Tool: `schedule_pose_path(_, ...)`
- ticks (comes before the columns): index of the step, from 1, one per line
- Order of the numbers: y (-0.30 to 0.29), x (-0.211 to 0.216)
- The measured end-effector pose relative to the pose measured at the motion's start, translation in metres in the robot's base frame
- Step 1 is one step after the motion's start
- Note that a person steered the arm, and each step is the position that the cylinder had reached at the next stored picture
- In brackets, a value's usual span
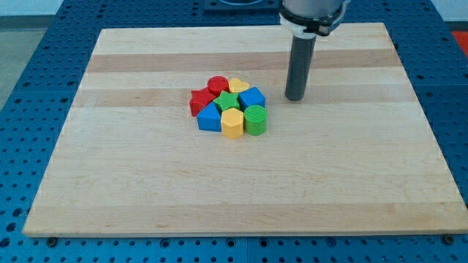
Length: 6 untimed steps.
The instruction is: Push the yellow heart into the red blocks
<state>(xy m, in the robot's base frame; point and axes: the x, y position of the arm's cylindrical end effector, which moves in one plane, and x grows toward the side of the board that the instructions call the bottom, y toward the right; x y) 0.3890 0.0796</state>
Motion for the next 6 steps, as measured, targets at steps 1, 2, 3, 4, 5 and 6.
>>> schedule_pose_path(1,-0.010,-0.001)
schedule_pose_path(2,-0.025,-0.007)
schedule_pose_path(3,-0.041,-0.022)
schedule_pose_path(4,-0.048,-0.030)
schedule_pose_path(5,-0.065,-0.030)
schedule_pose_path(6,-0.076,-0.030)
